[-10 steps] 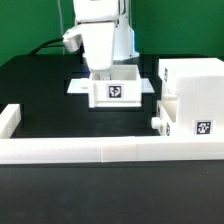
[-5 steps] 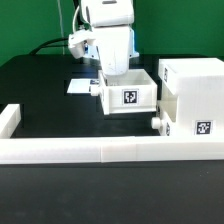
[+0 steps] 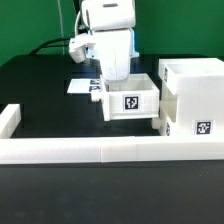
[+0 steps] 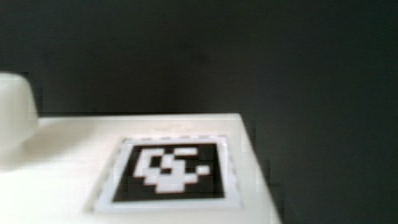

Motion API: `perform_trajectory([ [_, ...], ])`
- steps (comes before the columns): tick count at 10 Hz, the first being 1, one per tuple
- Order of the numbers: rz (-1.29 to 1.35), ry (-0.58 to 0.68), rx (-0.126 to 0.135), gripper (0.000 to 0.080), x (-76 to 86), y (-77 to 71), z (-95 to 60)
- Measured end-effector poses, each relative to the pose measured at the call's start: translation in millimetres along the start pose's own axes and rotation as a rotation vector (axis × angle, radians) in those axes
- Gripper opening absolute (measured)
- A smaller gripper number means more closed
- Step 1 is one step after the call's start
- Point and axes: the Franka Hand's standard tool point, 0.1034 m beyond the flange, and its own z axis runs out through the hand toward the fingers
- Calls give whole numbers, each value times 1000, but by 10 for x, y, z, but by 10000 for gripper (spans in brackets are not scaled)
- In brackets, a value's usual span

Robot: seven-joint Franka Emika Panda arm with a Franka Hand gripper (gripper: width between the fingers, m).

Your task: Assemble drawer

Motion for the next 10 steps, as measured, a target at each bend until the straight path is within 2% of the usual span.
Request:
perform_trajectory([
  [2, 0, 1, 0, 44, 1, 13, 10],
  [6, 1, 11, -2, 44, 45, 134, 35],
  [7, -1, 12, -17, 44, 59, 152, 34],
  [8, -1, 12, -47, 44, 67, 173, 35],
  [10, -2, 14, -46, 44, 89, 174, 35],
])
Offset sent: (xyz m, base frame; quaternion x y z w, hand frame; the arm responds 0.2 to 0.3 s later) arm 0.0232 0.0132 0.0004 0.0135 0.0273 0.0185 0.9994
